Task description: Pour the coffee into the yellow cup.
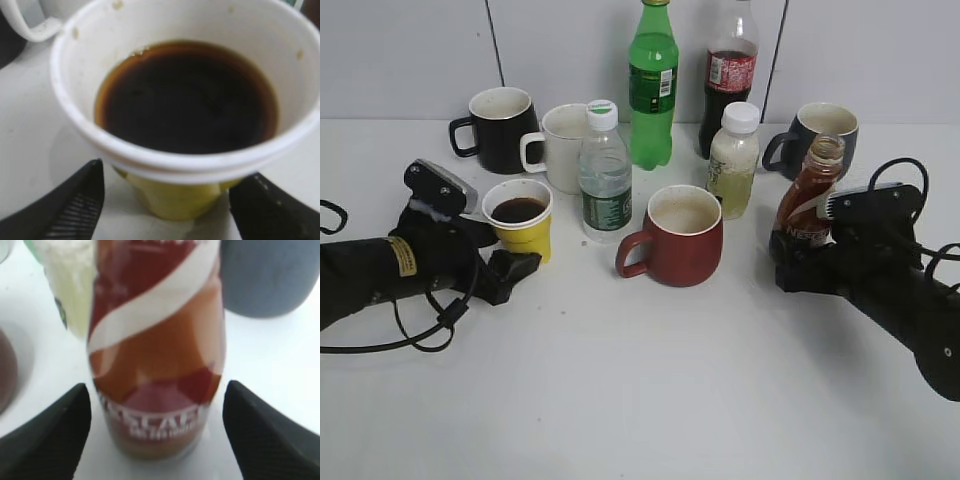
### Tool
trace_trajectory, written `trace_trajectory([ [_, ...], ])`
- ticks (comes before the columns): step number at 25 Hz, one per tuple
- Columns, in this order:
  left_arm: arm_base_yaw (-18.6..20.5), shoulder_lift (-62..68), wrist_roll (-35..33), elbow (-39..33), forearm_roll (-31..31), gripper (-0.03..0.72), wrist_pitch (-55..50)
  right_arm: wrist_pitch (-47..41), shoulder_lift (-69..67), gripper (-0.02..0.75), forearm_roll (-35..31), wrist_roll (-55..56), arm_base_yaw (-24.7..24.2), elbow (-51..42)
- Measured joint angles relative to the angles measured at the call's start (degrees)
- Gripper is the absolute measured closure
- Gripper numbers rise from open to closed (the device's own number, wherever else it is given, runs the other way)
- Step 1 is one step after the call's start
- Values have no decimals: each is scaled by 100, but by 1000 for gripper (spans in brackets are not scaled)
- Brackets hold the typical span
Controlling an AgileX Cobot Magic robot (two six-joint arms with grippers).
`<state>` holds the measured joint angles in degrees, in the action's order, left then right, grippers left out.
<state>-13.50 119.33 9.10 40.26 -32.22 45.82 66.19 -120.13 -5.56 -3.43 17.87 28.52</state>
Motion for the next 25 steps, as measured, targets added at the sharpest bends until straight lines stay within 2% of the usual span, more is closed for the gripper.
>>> trace_trajectory([
  [7, 0, -353, 0, -313, 138, 100, -70, -690, 453, 133, 0, -4, 0, -295],
  [9, 0, -546, 0, -532, 485, 100, -246, -933, 592, 140, 0, -4, 0, -359],
  [13, 0, -864, 52, -824, 580, 100, -498, -1648, 988, 141, 0, 27, 0, -465],
  [17, -40, -1544, 672, -1077, 608, 100, -1097, -2812, 1584, 141, -40, 69, 0, -478],
  [19, -100, -1832, 780, -1094, 653, 100, -1456, -3466, 1959, 143, -122, 69, 0, -472],
  [20, -215, -2231, 832, -1108, 735, 100, -2021, -3863, 2123, 143, -161, 75, 0, -449],
  [21, -215, -2231, 832, -1108, 735, 100, -2021, -4287, 2318, 143, -186, 75, 0, -413],
  [23, -404, -2971, 872, -1118, 1158, 106, -3008, -5140, 2691, 143, -216, 80, 0, -299],
  [24, -412, -3062, 872, -1118, 1202, 106, -3059, -5663, 2903, 143, -222, 80, 0, -213],
  [25, -480, -3442, 876, -1118, 1608, 112, -3503, -6202, 3122, 143, -222, 80, 0, -109],
])
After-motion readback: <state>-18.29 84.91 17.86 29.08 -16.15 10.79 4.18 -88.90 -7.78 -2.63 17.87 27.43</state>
